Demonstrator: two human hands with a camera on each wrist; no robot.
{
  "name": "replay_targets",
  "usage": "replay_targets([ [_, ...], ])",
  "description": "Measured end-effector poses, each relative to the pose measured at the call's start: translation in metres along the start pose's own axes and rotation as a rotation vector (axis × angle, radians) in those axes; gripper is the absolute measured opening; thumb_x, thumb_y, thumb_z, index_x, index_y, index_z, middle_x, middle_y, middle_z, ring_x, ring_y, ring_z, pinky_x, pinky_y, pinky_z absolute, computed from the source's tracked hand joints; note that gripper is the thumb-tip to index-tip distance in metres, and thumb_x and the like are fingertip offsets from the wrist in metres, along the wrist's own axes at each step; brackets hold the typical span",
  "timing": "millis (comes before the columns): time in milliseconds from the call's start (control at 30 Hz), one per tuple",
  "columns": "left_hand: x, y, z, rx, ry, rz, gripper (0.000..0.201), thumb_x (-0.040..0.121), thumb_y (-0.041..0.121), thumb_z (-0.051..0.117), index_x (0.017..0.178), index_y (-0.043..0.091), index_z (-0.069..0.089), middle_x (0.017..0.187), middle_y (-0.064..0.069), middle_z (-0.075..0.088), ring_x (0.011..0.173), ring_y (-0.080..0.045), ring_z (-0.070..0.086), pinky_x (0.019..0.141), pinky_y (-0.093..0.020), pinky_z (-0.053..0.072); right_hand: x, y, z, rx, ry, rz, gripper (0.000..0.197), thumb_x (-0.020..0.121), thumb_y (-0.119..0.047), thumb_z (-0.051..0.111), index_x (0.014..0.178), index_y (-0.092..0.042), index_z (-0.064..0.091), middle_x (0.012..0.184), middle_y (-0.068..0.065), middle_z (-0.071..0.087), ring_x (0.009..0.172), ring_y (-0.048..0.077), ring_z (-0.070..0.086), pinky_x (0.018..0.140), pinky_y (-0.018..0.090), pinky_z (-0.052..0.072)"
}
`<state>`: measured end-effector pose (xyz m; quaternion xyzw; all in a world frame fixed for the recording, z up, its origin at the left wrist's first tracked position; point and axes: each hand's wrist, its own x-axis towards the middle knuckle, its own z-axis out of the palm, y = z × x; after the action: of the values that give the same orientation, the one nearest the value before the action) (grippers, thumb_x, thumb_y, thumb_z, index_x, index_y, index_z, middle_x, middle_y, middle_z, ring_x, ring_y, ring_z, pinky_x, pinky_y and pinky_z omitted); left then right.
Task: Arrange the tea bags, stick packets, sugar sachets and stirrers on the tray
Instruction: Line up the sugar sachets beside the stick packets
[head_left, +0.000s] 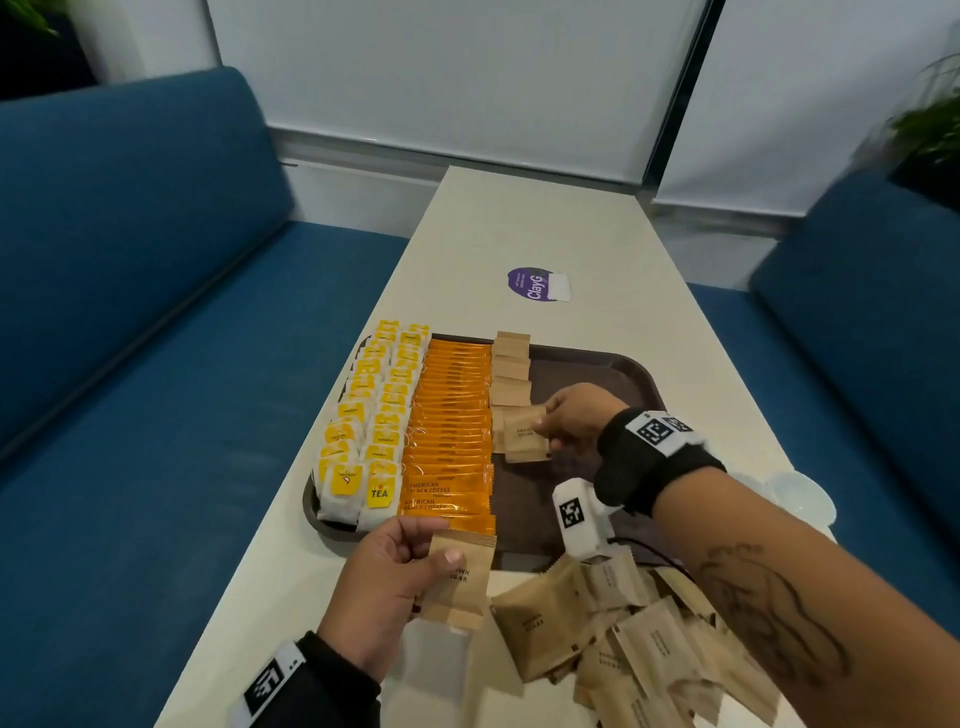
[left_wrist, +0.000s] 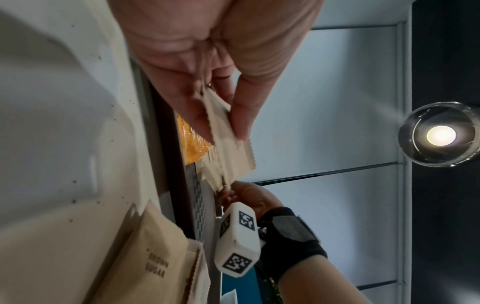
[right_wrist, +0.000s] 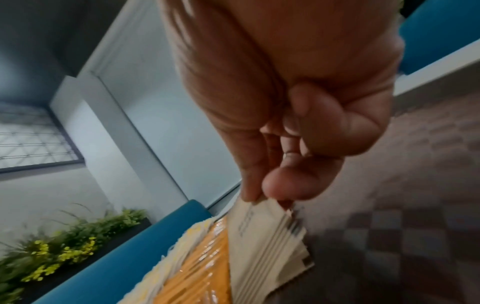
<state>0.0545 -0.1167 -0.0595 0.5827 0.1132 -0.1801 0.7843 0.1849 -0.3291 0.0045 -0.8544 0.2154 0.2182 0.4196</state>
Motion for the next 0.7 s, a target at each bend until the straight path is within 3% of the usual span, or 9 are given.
replay_targets([
  [67, 0.002, 0.0, -0.002, -0.005, 0.019, 0.004, 0.027, 0.074, -0.005, 0.067, 0.097, 0.007, 0.061, 0.086, -0.01, 0.074, 0.077, -0.026, 0.068, 0.06, -0.034, 0.051, 0.015, -0.001, 0.004, -0.038, -0.057, 0.074, 0.009, 0.093, -0.014, 0.057, 0.098, -0.007, 0.054, 0.113, 0.014, 0.067, 0.082, 0.019, 0.059, 0.089, 0.03, 0.052],
  [100, 0.002, 0.0, -0.002, -0.005, 0.027, 0.007, 0.026, 0.075, -0.006, 0.067, 0.097, 0.007, 0.061, 0.087, -0.011, 0.074, 0.079, -0.027, 0.068, 0.06, -0.035, 0.051, 0.019, -0.001, 0.006, -0.056, -0.061, 0.092, 0.015, 0.094, -0.015, 0.057, 0.104, -0.005, 0.055, 0.117, 0.014, 0.066, 0.086, 0.019, 0.058, 0.097, 0.032, 0.049],
  [167, 0.003, 0.0, -0.003, -0.009, 0.043, 0.012, 0.025, 0.075, -0.006, 0.066, 0.096, 0.007, 0.061, 0.086, -0.01, 0.073, 0.079, -0.027, 0.067, 0.061, -0.035, 0.051, 0.028, -0.001, 0.01, -0.084, -0.058, 0.109, 0.028, 0.093, -0.017, 0.058, 0.116, -0.002, 0.056, 0.117, 0.014, 0.066, 0.092, 0.02, 0.061, 0.102, 0.036, 0.046],
  [300, 0.003, 0.0, -0.002, -0.015, 0.055, 0.002, 0.021, 0.077, -0.006, 0.064, 0.094, 0.007, 0.061, 0.082, -0.007, 0.073, 0.078, -0.027, 0.067, 0.064, -0.037, 0.051, 0.033, -0.005, 0.013, -0.188, -0.076, 0.133, 0.032, 0.094, -0.025, 0.056, 0.118, -0.003, 0.056, 0.1, 0.006, 0.068, 0.089, 0.017, 0.06, 0.098, 0.032, 0.045],
  [367, 0.002, 0.0, -0.001, -0.017, 0.061, -0.007, 0.019, 0.077, -0.005, 0.065, 0.092, 0.007, 0.061, 0.085, -0.011, 0.072, 0.08, -0.029, 0.066, 0.065, -0.038, 0.051, 0.033, -0.007, 0.013, -0.236, -0.117, 0.162, 0.034, 0.096, -0.03, 0.053, 0.118, -0.005, 0.055, 0.1, 0.004, 0.065, 0.1, 0.017, 0.06, 0.104, 0.034, 0.041],
  [433, 0.002, 0.001, 0.001, -0.012, 0.062, -0.011, 0.016, 0.078, -0.002, 0.065, 0.09, 0.007, 0.06, 0.09, -0.013, 0.07, 0.083, -0.03, 0.066, 0.065, -0.039, 0.051, 0.033, -0.009, 0.011, -0.201, -0.139, 0.182, 0.026, 0.096, -0.029, 0.052, 0.108, -0.006, 0.057, 0.094, 0.002, 0.066, 0.095, 0.016, 0.063, 0.092, 0.03, 0.048],
  [533, -0.002, 0.005, 0.004, -0.002, 0.047, -0.005, 0.008, 0.081, 0.002, 0.063, 0.085, 0.007, 0.059, 0.084, -0.009, 0.07, 0.082, -0.027, 0.066, 0.06, -0.036, 0.05, 0.023, -0.009, 0.005, -0.108, -0.159, 0.214, 0.017, 0.098, -0.02, 0.048, 0.109, -0.011, 0.058, 0.081, 0.002, 0.062, 0.062, 0.009, 0.054, 0.049, 0.018, 0.042],
  [600, -0.004, 0.007, 0.007, 0.006, 0.041, 0.014, 0.007, 0.083, 0.003, 0.062, 0.082, 0.007, 0.057, 0.074, -0.004, 0.071, 0.076, -0.022, 0.067, 0.053, -0.032, 0.05, 0.013, -0.007, -0.001, -0.028, -0.154, 0.181, 0.02, 0.097, -0.014, 0.049, 0.116, -0.014, 0.057, 0.083, 0.003, 0.061, 0.059, 0.008, 0.05, 0.043, 0.016, 0.038],
  [700, -0.008, 0.011, 0.012, 0.011, 0.033, 0.044, 0.007, 0.084, 0.004, 0.062, 0.081, 0.008, 0.057, 0.072, -0.003, 0.071, 0.07, -0.017, 0.067, 0.051, -0.027, 0.05, -0.019, -0.003, -0.01, 0.076, -0.098, 0.007, 0.013, 0.093, -0.018, 0.057, 0.102, -0.009, 0.06, 0.071, 0.002, 0.061, 0.055, 0.009, 0.048, 0.047, 0.017, 0.036],
])
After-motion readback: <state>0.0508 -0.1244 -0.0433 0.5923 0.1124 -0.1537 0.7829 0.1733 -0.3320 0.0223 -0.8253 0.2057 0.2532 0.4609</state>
